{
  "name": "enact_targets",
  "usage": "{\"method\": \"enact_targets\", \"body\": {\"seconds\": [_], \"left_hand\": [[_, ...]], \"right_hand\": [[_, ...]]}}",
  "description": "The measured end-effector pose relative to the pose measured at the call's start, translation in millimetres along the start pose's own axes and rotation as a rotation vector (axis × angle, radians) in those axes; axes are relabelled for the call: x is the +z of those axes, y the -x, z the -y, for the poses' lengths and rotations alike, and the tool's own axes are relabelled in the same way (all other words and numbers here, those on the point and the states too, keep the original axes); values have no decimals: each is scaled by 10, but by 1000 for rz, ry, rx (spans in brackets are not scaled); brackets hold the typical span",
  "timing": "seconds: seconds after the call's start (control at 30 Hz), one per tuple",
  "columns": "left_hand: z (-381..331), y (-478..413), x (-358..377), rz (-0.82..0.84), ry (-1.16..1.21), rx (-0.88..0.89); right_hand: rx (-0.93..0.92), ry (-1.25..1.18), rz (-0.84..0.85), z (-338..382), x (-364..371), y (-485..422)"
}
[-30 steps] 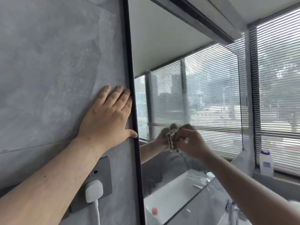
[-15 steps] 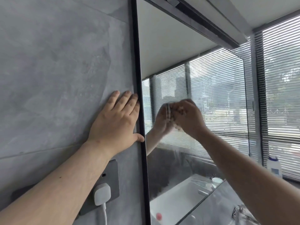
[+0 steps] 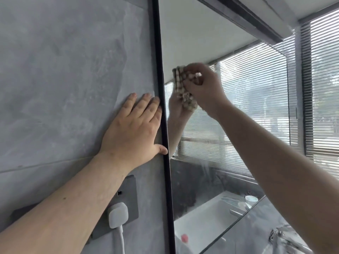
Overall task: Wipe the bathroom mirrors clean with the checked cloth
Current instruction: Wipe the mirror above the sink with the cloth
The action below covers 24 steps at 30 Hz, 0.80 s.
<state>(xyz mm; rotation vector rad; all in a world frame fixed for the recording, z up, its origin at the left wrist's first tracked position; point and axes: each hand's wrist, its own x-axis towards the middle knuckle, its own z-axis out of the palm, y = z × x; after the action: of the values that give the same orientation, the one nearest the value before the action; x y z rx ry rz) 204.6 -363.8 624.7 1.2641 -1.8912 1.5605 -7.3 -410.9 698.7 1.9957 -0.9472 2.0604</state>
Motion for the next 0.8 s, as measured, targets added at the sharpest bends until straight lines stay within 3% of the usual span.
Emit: {"method": "enact_targets", "body": {"seconds": [0.27,0.4,0.8], "left_hand": [[-14,-12,15,-13,44,3],[-10,-6,1,-9,48,3],[-4,13,13,-51,23,3]], "right_hand": [[-32,122,206,-333,23,1190],[-89,111,155,-383,82,1422],[-79,60,-12,344,255,-20]]}}
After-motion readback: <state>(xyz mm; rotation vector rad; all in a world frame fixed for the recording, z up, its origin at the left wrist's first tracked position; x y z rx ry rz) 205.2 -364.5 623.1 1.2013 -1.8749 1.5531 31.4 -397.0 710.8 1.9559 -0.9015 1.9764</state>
